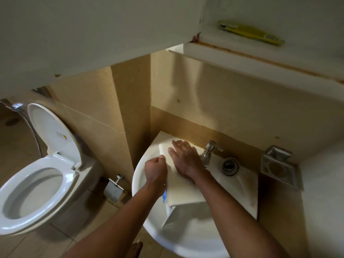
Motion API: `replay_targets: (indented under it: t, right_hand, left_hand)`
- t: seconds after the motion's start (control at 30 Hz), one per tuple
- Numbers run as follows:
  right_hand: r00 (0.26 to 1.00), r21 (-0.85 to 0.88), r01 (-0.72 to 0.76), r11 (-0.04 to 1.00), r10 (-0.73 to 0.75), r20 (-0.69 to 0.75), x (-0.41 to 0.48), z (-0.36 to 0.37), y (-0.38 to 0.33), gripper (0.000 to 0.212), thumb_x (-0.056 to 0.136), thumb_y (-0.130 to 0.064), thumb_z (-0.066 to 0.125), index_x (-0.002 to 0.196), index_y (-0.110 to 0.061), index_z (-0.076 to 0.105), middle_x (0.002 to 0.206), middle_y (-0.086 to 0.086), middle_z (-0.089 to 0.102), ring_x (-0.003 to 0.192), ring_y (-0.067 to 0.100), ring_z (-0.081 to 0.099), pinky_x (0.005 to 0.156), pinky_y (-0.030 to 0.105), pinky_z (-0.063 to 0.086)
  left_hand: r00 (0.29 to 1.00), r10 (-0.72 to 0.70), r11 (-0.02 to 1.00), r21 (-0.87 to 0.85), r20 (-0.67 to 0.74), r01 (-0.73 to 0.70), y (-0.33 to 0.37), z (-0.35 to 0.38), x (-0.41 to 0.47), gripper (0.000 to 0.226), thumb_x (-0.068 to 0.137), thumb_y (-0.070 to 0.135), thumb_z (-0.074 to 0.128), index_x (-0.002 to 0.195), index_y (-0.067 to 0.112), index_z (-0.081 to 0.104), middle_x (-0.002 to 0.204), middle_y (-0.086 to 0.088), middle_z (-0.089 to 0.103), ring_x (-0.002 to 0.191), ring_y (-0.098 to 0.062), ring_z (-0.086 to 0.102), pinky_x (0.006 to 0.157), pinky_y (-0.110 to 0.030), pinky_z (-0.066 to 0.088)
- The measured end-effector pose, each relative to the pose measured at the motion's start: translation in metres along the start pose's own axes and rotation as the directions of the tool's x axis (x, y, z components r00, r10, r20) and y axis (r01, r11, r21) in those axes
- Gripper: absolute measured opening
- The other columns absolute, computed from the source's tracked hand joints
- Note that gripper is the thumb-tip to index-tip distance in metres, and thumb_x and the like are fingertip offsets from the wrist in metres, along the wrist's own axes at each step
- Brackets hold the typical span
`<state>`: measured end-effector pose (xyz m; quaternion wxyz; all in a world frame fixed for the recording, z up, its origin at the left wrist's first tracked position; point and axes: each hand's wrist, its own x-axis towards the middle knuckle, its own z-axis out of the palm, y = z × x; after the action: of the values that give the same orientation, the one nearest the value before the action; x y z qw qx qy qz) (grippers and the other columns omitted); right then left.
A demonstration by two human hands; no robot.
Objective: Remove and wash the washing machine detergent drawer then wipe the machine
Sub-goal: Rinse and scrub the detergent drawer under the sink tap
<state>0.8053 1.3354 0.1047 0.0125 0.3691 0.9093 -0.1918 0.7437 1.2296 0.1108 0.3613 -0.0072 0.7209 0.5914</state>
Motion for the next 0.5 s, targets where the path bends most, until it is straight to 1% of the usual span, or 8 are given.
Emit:
replay_targets:
  t: [0.1, 0.17, 0.2, 0.27, 0.33, 0.4, 0.47, 0.5]
  right_hand:
    - [0.969, 0.266, -0.173, 0.948, 0.212, -0.126, -0.010, -0.008, 0.028, 0.049, 0.100, -0.043, 0.027, 0.133, -0.019, 0.053, 0.135, 0.003, 0.053, 0.126, 0.023, 0.049, 0.096, 0.036, 0.039]
    - [0.890, 0.598, -0.240, 0.765, 0.419, -0.179, -0.029, -0.006, 0.050, 0.031, 0.098, -0.026, 0.041, 0.108, -0.010, 0.066, 0.107, 0.008, 0.067, 0.099, 0.026, 0.061, 0.074, 0.029, 0.040]
    - [0.800, 0.796, -0.259, 0.548, 0.583, -0.141, -0.042, 0.000, 0.060, 0.025, 0.095, -0.020, 0.046, 0.094, -0.009, 0.068, 0.092, 0.008, 0.069, 0.085, 0.026, 0.063, 0.067, 0.030, 0.042]
    - [0.620, 0.972, -0.204, -0.117, 0.753, 0.221, -0.061, 0.015, 0.074, 0.021, 0.092, -0.014, 0.047, 0.082, -0.009, 0.065, 0.072, 0.006, 0.065, 0.066, 0.022, 0.060, 0.058, 0.030, 0.047]
    - [0.613, 0.802, -0.116, -0.586, 0.593, 0.522, -0.067, 0.043, 0.086, 0.022, 0.094, -0.012, 0.043, 0.083, -0.007, 0.061, 0.072, 0.009, 0.062, 0.067, 0.021, 0.058, 0.071, 0.028, 0.052]
    - [0.630, 0.826, -0.160, -0.540, 0.589, 0.507, -0.061, 0.060, 0.091, 0.022, 0.099, -0.013, 0.041, 0.092, -0.008, 0.061, 0.083, 0.008, 0.064, 0.077, 0.018, 0.063, 0.087, 0.025, 0.052]
    - [0.696, 0.873, -0.165, -0.459, 0.572, 0.433, -0.049, 0.083, 0.096, 0.020, 0.099, -0.011, 0.042, 0.094, -0.011, 0.062, 0.082, 0.007, 0.069, 0.075, 0.018, 0.068, 0.071, 0.026, 0.057]
    - [0.676, 0.923, -0.322, -0.208, 0.632, 0.379, -0.048, 0.081, 0.090, 0.021, 0.099, -0.011, 0.042, 0.092, -0.010, 0.062, 0.080, 0.007, 0.069, 0.072, 0.019, 0.068, 0.061, 0.023, 0.056]
  left_hand:
    - [0.995, 0.095, 0.990, 0.106, -0.007, -0.094, -0.002, 0.002, -0.005, 0.038, 0.104, 0.023, 0.051, 0.073, 0.006, 0.066, 0.072, -0.006, 0.061, 0.075, -0.026, 0.057, 0.070, -0.035, 0.047]
    - [0.981, 0.189, 0.967, 0.178, -0.032, -0.181, 0.000, -0.004, -0.004, 0.042, 0.103, 0.024, 0.050, 0.068, 0.004, 0.062, 0.066, -0.008, 0.060, 0.071, -0.027, 0.055, 0.070, -0.041, 0.050]
    - [0.971, 0.235, 0.955, 0.196, -0.040, -0.223, 0.000, -0.008, -0.001, 0.042, 0.102, 0.025, 0.050, 0.071, 0.001, 0.065, 0.068, -0.012, 0.063, 0.071, -0.029, 0.056, 0.073, -0.047, 0.053]
    - [0.950, 0.310, 0.935, 0.186, -0.023, -0.301, 0.004, -0.016, 0.001, 0.043, 0.102, 0.028, 0.049, 0.078, -0.003, 0.066, 0.078, -0.023, 0.068, 0.074, -0.037, 0.061, 0.077, -0.054, 0.055]
    - [0.926, 0.376, 0.907, 0.197, 0.025, -0.373, 0.005, -0.021, 0.002, 0.049, 0.098, 0.038, 0.046, 0.082, -0.005, 0.065, 0.086, -0.028, 0.068, 0.084, -0.046, 0.064, 0.078, -0.057, 0.055]
    - [0.901, 0.429, 0.876, 0.215, 0.065, -0.432, 0.005, -0.023, 0.000, 0.055, 0.095, 0.042, 0.044, 0.090, -0.009, 0.064, 0.089, -0.029, 0.068, 0.087, -0.047, 0.064, 0.078, -0.059, 0.054]
    - [0.889, 0.455, 0.857, 0.246, 0.054, -0.453, 0.001, -0.025, -0.001, 0.056, 0.095, 0.043, 0.043, 0.094, -0.008, 0.064, 0.089, -0.028, 0.067, 0.087, -0.046, 0.064, 0.079, -0.061, 0.054]
    - [0.887, 0.459, 0.852, 0.262, 0.041, -0.453, -0.002, -0.026, -0.001, 0.054, 0.096, 0.043, 0.043, 0.094, -0.006, 0.065, 0.087, -0.026, 0.068, 0.085, -0.044, 0.064, 0.078, -0.060, 0.055]
